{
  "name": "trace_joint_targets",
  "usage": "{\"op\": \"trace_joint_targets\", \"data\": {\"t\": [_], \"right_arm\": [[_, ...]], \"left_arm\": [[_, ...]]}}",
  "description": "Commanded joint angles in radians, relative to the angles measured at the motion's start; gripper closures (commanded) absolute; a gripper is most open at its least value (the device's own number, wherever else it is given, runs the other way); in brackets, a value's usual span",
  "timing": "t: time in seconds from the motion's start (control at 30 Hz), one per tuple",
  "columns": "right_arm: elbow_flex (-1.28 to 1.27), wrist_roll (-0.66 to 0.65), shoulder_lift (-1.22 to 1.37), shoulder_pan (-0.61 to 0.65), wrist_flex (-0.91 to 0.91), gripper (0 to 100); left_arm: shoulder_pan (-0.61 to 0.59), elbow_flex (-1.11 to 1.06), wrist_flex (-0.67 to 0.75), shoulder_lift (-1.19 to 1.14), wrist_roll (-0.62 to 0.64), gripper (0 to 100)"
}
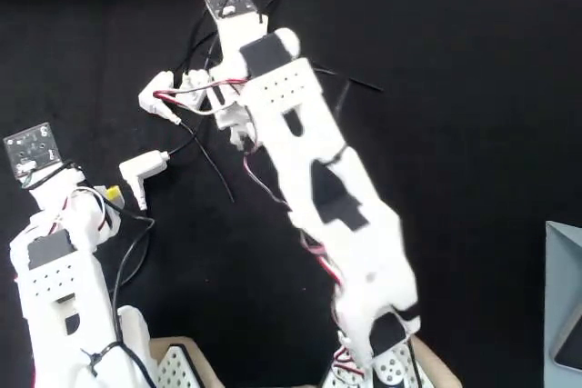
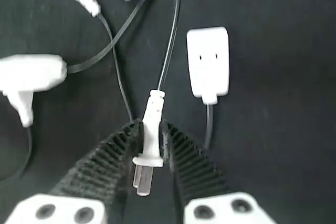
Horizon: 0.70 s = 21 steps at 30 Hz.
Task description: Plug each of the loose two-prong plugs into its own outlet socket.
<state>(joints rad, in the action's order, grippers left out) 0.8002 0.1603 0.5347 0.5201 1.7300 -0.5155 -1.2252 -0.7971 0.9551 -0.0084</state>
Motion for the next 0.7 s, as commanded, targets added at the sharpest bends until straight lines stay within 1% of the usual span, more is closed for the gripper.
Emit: {"op": "trace_joint_targets", "data": {"t": [0.0,0.1,0.17,0.37,0.47,0.57,0.67], "right_arm": [[-0.280,-0.028,-0.306,-0.029,0.032,98.5],[-0.552,-0.060,-0.456,-0.034,0.028,98.5],[-0.748,-0.087,-0.532,-0.048,-0.021,98.5],[-1.248,-0.183,-0.670,-0.080,-0.387,98.5],[-1.386,-0.192,-0.693,-0.044,-0.514,98.5],[-1.468,-0.187,-0.693,0.006,-0.580,98.5],[-1.508,-0.186,-0.693,0.031,-0.611,98.5]], "left_arm": [[-0.002,0.002,0.020,0.017,0.002,75],[-0.002,0.002,0.018,0.017,0.002,75],[-0.002,0.002,0.018,0.017,0.002,75],[-0.002,0.002,0.018,0.017,0.002,75],[-0.002,0.002,0.017,0.017,0.002,75],[-0.002,0.002,0.017,0.017,0.002,75],[-0.004,0.002,0.017,0.017,0.002,75]]}}
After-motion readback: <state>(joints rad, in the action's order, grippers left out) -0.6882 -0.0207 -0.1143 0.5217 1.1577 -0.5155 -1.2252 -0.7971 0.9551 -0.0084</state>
